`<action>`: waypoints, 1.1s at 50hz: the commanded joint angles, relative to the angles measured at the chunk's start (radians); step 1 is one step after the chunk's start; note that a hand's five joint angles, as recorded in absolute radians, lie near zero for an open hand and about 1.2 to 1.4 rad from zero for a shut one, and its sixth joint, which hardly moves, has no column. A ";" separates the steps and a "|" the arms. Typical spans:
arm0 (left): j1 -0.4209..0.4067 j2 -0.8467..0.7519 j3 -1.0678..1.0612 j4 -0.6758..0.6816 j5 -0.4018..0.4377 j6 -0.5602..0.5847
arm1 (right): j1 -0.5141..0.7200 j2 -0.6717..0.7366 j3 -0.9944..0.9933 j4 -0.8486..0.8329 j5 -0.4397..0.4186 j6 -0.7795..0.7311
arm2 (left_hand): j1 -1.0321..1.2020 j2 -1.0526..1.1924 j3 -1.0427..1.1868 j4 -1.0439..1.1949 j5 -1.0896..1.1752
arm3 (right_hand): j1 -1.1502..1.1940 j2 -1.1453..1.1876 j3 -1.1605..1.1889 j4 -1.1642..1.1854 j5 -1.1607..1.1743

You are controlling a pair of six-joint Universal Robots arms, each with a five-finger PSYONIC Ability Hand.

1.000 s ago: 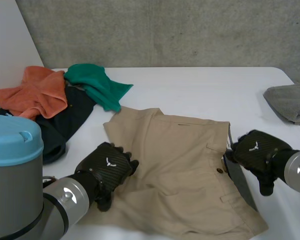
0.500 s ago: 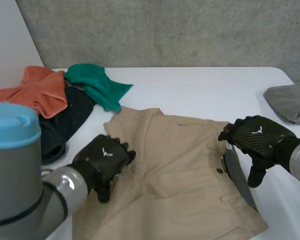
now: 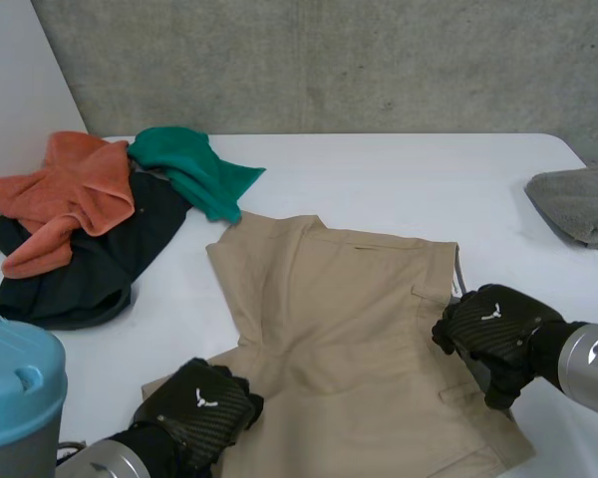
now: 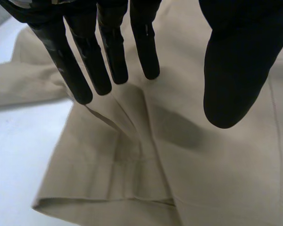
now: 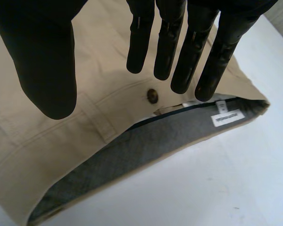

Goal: Fold the laundry.

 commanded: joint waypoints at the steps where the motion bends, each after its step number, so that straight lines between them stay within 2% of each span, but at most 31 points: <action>1: -0.001 -0.052 -0.021 0.021 0.002 -0.039 | -0.001 0.008 0.045 -0.006 -0.029 -0.025 | 0.142 0.148 0.148 0.148 0.148 | 0.106 0.017 0.017 0.019 0.041; 8: 0.004 -0.086 -0.024 0.104 -0.005 -0.039 | -0.001 0.060 0.053 -0.010 -0.058 -0.037 | 0.139 0.145 0.145 0.145 0.145 | 0.006 -0.083 -0.083 -0.081 -0.059; 16: -0.006 -0.118 -0.024 0.162 -0.071 -0.039 | -0.001 0.060 0.056 -0.014 -0.065 -0.036 | 0.136 0.142 0.143 0.142 0.142 | 0.009 -0.081 -0.081 -0.078 -0.056; 31: -0.009 -0.161 -0.028 0.233 -0.073 -0.023 | -0.002 0.059 0.079 -0.029 -0.065 -0.037 | 0.142 0.148 0.148 0.148 0.148 | 0.023 -0.066 -0.066 -0.064 -0.042; 35: -0.009 -0.178 -0.027 0.282 -0.074 -0.014 | -0.002 0.052 0.083 -0.035 -0.063 -0.036 | 0.400 0.406 0.406 0.405 0.405 | 0.023 -0.066 -0.066 -0.064 -0.042; 39: -0.009 -0.190 -0.018 0.325 -0.076 -0.002 | -0.002 0.043 0.083 -0.035 -0.062 -0.036 | 0.825 0.831 0.831 0.830 0.830 | 0.026 -0.063 -0.063 -0.061 -0.039; 55: -0.001 -0.190 0.028 0.368 -0.076 0.029 | -0.010 -0.014 0.085 -0.024 -0.063 -0.025 | 0.826 0.832 0.832 0.831 0.831 | 0.003 -0.086 -0.086 -0.084 -0.062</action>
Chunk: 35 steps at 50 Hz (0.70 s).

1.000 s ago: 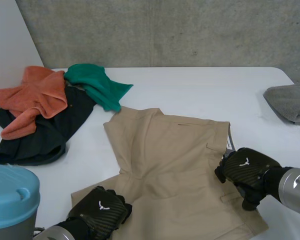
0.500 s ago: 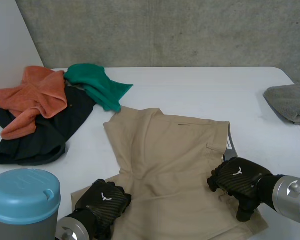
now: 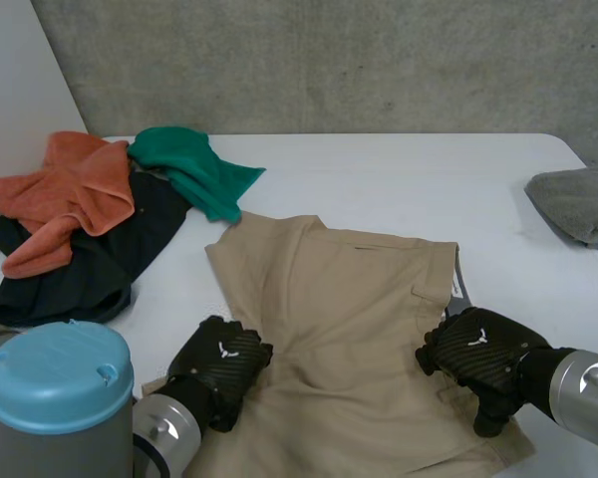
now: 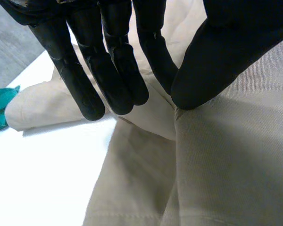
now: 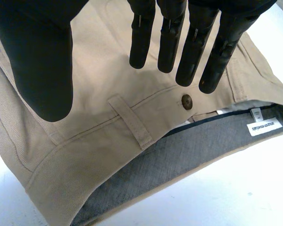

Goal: Fold the laundry.

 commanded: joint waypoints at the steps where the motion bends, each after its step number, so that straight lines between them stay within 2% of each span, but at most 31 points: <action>1: 0.002 0.018 0.004 -0.005 -0.001 0.001 | -0.009 -0.012 0.001 0.004 0.000 0.001 | 0.247 0.203 0.210 0.199 0.241 | 0.071 0.005 0.018 0.021 0.022; 9: 0.000 0.052 -0.004 -0.002 -0.007 -0.001 | -0.011 -0.010 0.003 0.005 0.002 -0.005 | 0.247 0.203 0.210 0.199 0.241 | 0.051 -0.015 -0.002 0.000 0.001; 20: 0.011 -0.061 0.088 0.013 -0.053 0.001 | -0.008 -0.018 0.004 0.102 0.002 -0.008 | 0.247 0.203 0.210 0.199 0.241 | 0.012 -0.054 -0.041 -0.038 -0.037; 24: 0.014 -0.063 0.088 -0.002 -0.044 0.001 | -0.011 -0.033 0.015 0.101 -0.001 -0.010 | 0.247 0.203 0.210 0.199 0.241 | 0.015 -0.051 -0.038 -0.035 -0.034; 25: 0.014 -0.057 0.083 -0.008 -0.044 -0.004 | -0.011 -0.037 0.015 0.097 -0.001 -0.010 | 0.190 0.145 0.152 0.141 0.183 | 0.015 -0.051 -0.038 -0.035 -0.034; 27: 0.014 -0.034 0.070 -0.030 -0.042 -0.010 | -0.011 -0.038 0.015 0.093 -0.003 -0.010 | -0.141 -0.186 -0.179 -0.190 -0.148 | 0.018 -0.048 -0.035 -0.032 -0.031; 31: 0.000 0.036 0.019 -0.096 -0.039 -0.025 | -0.011 -0.035 0.015 0.071 -0.003 -0.011 | -0.514 -0.559 -0.552 -0.563 -0.521 | 0.021 -0.045 -0.032 -0.029 -0.028; 35: -0.017 0.047 -0.019 -0.111 -0.044 -0.036 | -0.011 -0.033 0.015 0.058 -0.001 -0.011 | -0.533 -0.578 -0.571 -0.582 -0.540 | 0.021 -0.045 -0.032 -0.029 -0.028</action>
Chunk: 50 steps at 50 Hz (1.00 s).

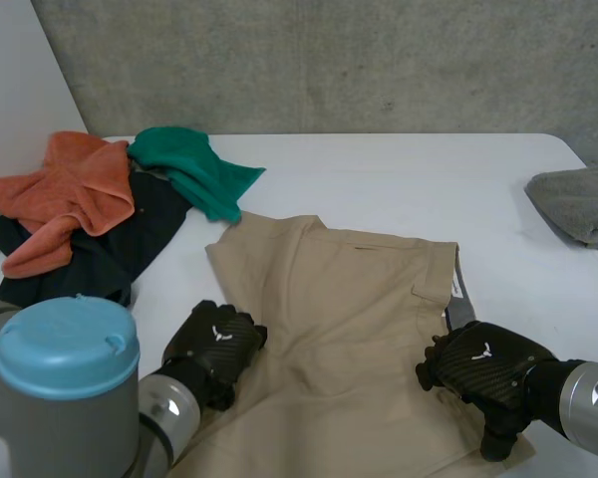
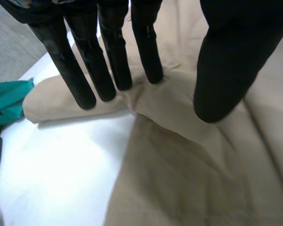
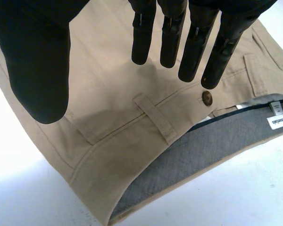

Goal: Fold the laundry.

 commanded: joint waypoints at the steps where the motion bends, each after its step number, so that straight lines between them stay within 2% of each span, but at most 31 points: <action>1: -0.030 0.068 -0.088 -0.065 -0.001 -0.023 | -0.001 0.002 0.000 -0.035 0.001 -0.001 | -0.088 -0.116 -0.121 -0.114 -0.117 | 0.071 0.013 0.023 0.028 0.030; 7: -0.034 0.060 -0.115 -0.069 -0.001 -0.025 | 0.001 0.003 -0.003 -0.051 0.001 0.000 | -0.050 -0.078 -0.082 -0.076 -0.079 | 0.074 0.016 0.026 0.031 0.032; 9: -0.031 0.054 -0.114 -0.067 -0.001 -0.025 | 0.001 0.003 -0.001 -0.058 0.001 -0.001 | 0.026 -0.002 -0.006 0.000 -0.002 | 0.074 0.016 0.026 0.031 0.032; 14: -0.034 0.031 -0.105 -0.064 -0.001 -0.025 | 0.001 0.006 0.002 -0.071 0.001 0.000 | 0.372 0.344 0.340 0.346 0.344 | 0.080 0.022 0.032 0.037 0.038; 17: -0.036 0.017 -0.097 -0.056 -0.001 -0.025 | -0.001 0.006 0.002 -0.077 0.002 0.000 | 0.662 0.634 0.630 0.637 0.634 | 0.086 0.027 0.038 0.043 0.044; 18: -0.036 0.016 -0.094 -0.055 -0.001 -0.023 | -0.001 0.006 0.002 -0.078 0.002 0.000 | 0.689 0.661 0.657 0.663 0.661 | 0.089 0.030 0.041 0.045 0.047; 29: -0.021 0.001 0.047 0.046 -0.014 -0.010 | -0.001 -0.006 -0.007 -0.075 0.004 0.011 | 0.689 0.661 0.657 0.664 0.661 | 0.086 0.027 0.038 0.043 0.044; 33: 0.007 -0.076 0.127 0.091 -0.040 -0.006 | -0.001 -0.012 -0.009 -0.068 0.008 0.020 | 0.689 0.661 0.657 0.664 0.661 | 0.083 0.024 0.035 0.040 0.041; 37: 0.050 -0.133 0.181 0.057 -0.042 -0.006 | -0.001 -0.017 -0.004 -0.065 0.013 0.019 | 0.689 0.661 0.657 0.664 0.661 | 0.080 0.022 0.032 0.037 0.038; 40: 0.047 -0.128 0.165 -0.007 -0.034 -0.013 | -0.002 -0.018 -0.004 -0.069 0.007 0.019 | 0.689 0.661 0.657 0.664 0.661 | 0.080 0.022 0.032 0.037 0.038; 42: 0.042 -0.119 0.158 -0.039 -0.024 -0.020 | -0.002 -0.018 -0.004 -0.068 0.004 0.019 | 0.372 0.344 0.339 0.346 0.343 | 0.080 0.022 0.032 0.037 0.038; 43: 0.038 -0.095 0.143 -0.068 0.004 -0.028 | -0.004 -0.017 -0.004 -0.072 0.007 0.019 | 0.082 0.054 0.050 0.056 0.054 | 0.080 0.022 0.032 0.037 0.038; 47: 0.030 0.003 0.072 -0.114 0.097 -0.078 | -0.014 -0.017 -0.004 -0.075 0.007 0.017 | 0.032 0.004 0.000 0.006 0.004 | 0.080 0.022 0.032 0.037 0.038; 50: 0.025 0.045 0.040 -0.127 0.130 -0.117 | -0.017 -0.015 -0.004 -0.077 0.004 0.017 | 0.044 0.016 0.012 0.018 0.015 | 0.080 0.022 0.032 0.037 0.038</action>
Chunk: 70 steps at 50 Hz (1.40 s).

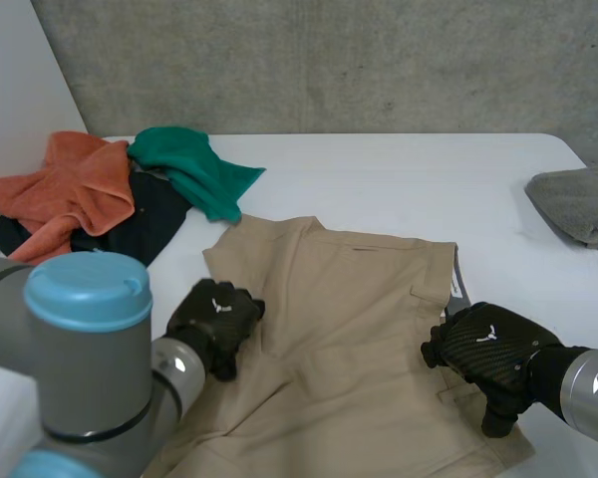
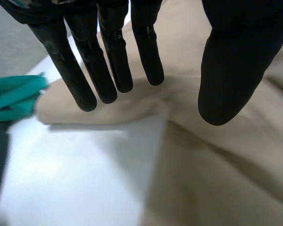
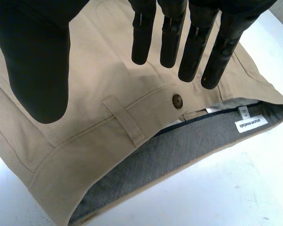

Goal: Fold the laundry.

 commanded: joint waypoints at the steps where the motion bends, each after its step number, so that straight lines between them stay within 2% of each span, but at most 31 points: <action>1: -0.017 0.147 -0.116 -0.073 0.124 -0.105 | -0.012 0.002 0.000 -0.007 -0.004 -0.002 | 0.087 0.062 0.056 0.062 0.060 | 0.080 0.021 0.032 0.037 0.038; 10: -0.040 0.163 -0.190 -0.096 0.116 -0.149 | -0.009 0.005 0.005 -0.021 -0.004 -0.002 | 0.148 0.124 0.117 0.123 0.121 | 0.080 0.021 0.032 0.037 0.038; 19: -0.042 0.082 -0.206 -0.044 0.093 -0.139 | -0.005 0.009 0.011 -0.038 -0.006 -0.002 | 0.184 0.159 0.153 0.158 0.157 | 0.083 0.024 0.035 0.040 0.041; 22: -0.043 0.062 -0.201 -0.012 0.075 -0.138 | -0.005 0.010 0.014 -0.042 -0.006 -0.002 | 0.339 0.314 0.308 0.313 0.312 | 0.086 0.027 0.038 0.043 0.044; 24: -0.043 0.059 -0.196 0.026 0.055 -0.138 | -0.007 0.010 0.014 -0.042 -0.004 -0.002 | 0.702 0.677 0.671 0.676 0.675 | 0.089 0.030 0.041 0.046 0.047; 25: -0.043 0.060 -0.193 0.043 0.049 -0.138 | -0.007 0.010 0.015 -0.042 -0.004 -0.002 | 0.732 0.707 0.701 0.707 0.705 | 0.089 0.030 0.041 0.046 0.047; 31: -0.039 0.060 -0.143 0.198 0.000 -0.106 | -0.007 0.002 0.017 -0.039 -0.004 -0.002 | 0.732 0.708 0.701 0.707 0.705 | 0.089 0.030 0.041 0.046 0.047; 35: -0.031 0.016 -0.085 0.246 -0.022 -0.061 | -0.009 -0.002 0.011 -0.030 -0.004 0.001 | 0.732 0.708 0.701 0.707 0.705 | 0.089 0.030 0.041 0.046 0.047; 44: 0.040 -0.156 0.096 0.243 -0.028 0.049 | -0.007 -0.037 0.002 0.022 0.007 0.027 | 0.732 0.708 0.701 0.707 0.705 | 0.083 0.024 0.035 0.040 0.041; 53: 0.047 -0.188 0.149 0.223 -0.025 0.059 | -0.007 -0.064 0.008 0.056 -0.010 0.046 | 0.732 0.708 0.701 0.707 0.705 | 0.054 -0.005 0.005 0.010 0.012; 56: 0.047 -0.196 0.153 0.223 -0.028 0.059 | -0.002 -0.053 0.014 0.055 -0.012 0.047 | 0.732 0.708 0.701 0.707 0.705 | -0.022 -0.081 -0.071 -0.066 -0.064; 60: 0.046 -0.199 0.163 0.217 -0.025 0.055 | 0.005 -0.047 0.025 0.012 -0.013 0.049 | 0.732 0.708 0.701 0.707 0.705 | -0.072 -0.131 -0.121 -0.116 -0.114; 64: 0.041 -0.199 0.147 0.207 -0.023 0.051 | 0.016 -0.010 0.028 -0.102 0.001 0.082 | 0.732 0.708 0.701 0.707 0.705 | -0.043 -0.102 -0.092 -0.087 -0.085; 67: 0.037 -0.182 0.129 0.200 -0.023 0.048 | 0.030 0.045 0.019 -0.180 0.001 0.141 | 0.732 0.708 0.701 0.707 0.705 | 0.290 0.231 0.242 0.247 0.248; 68: 0.037 -0.179 0.123 0.197 -0.022 0.048 | 0.037 0.068 0.009 -0.212 0.001 0.173 | 0.732 0.708 0.701 0.707 0.705 | 0.754 0.695 0.705 0.710 0.712; 69: 0.035 -0.165 0.110 0.194 -0.019 0.048 | 0.041 0.076 0.006 -0.223 -0.001 0.188 | 0.724 0.699 0.693 0.699 0.697 | 0.993 0.934 0.944 0.949 0.951; 70: 0.035 -0.150 0.104 0.191 -0.017 0.048 | 0.045 0.084 0.002 -0.237 -0.002 0.202 | 0.520 0.496 0.489 0.495 0.493 | 0.995 0.936 0.947 0.952 0.953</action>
